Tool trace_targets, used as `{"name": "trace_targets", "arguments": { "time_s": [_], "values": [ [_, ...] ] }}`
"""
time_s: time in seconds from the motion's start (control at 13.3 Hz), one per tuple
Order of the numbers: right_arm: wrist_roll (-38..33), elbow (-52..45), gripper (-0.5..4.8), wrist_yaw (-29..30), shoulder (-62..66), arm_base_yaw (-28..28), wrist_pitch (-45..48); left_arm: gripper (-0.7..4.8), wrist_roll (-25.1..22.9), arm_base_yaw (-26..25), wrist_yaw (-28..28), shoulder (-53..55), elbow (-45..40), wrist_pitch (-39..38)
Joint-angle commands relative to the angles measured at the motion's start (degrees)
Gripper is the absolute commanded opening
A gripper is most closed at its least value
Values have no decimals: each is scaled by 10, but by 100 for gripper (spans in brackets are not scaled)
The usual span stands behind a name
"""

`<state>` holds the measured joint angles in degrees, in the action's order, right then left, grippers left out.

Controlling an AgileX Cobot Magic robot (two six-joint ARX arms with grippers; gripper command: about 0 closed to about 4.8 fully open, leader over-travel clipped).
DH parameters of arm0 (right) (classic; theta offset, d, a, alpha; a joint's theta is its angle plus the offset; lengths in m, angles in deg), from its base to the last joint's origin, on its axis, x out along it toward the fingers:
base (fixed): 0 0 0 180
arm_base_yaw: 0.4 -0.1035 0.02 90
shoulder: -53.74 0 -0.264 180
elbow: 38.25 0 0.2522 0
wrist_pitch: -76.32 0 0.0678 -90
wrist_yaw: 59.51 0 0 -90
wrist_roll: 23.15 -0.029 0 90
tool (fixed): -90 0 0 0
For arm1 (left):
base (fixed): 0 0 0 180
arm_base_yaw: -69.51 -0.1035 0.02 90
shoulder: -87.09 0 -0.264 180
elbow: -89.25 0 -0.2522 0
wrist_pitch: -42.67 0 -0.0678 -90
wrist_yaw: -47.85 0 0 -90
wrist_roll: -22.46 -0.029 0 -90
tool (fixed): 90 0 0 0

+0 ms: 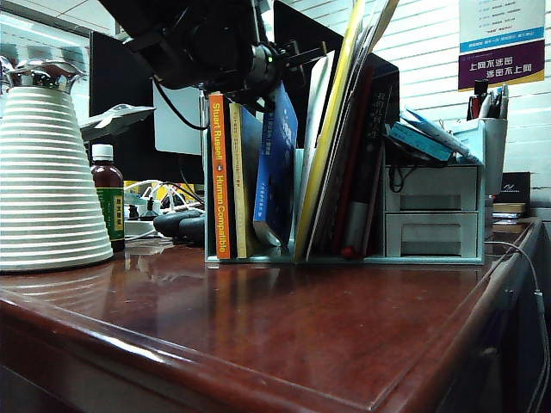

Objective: Pick up the blue book and put it on the bookshelf.

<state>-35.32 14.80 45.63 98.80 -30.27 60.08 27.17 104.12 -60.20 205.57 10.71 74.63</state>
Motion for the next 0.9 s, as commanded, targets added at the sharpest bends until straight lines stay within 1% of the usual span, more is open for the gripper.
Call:
{"name": "trace_targets", "arguments": {
  "time_s": [0.07, 0.22, 0.3, 0.37, 0.45, 0.52, 0.6, 0.82, 0.9],
  "values": [
    [0, 2, -1, 0, -1, 0, 11, 167, -2, 5, 3, -22, 4, -50],
    [0, 2, -2, 0, -1, 0, 11, 166, -2, 5, 2, -28, 4, -59],
    [0, 2, -1, 0, -1, 0, 11, 166, -2, 5, 0, -31, 3, -76],
    [0, 2, -1, 1, -1, 0, 12, 166, -2, 5, 0, -34, 4, -94],
    [0, 2, -1, 0, -1, 0, 15, 165, -2, 5, -2, -39, 4, -132],
    [0, 2, -1, 0, -2, 0, 17, 106, -2, 5, -2, -42, 4, -155],
    [0, 2, -2, 0, -3, 0, 20, -4, -2, 5, -1, -43, 4, -172],
    [0, 2, -1, 0, -4, 0, 31, -5, -2, 9, -2, -61, 4, -226],
    [0, 2, -1, 0, -4, 0, 32, 8, -2, 9, -1, -64, 5, -242]
  ]
}}
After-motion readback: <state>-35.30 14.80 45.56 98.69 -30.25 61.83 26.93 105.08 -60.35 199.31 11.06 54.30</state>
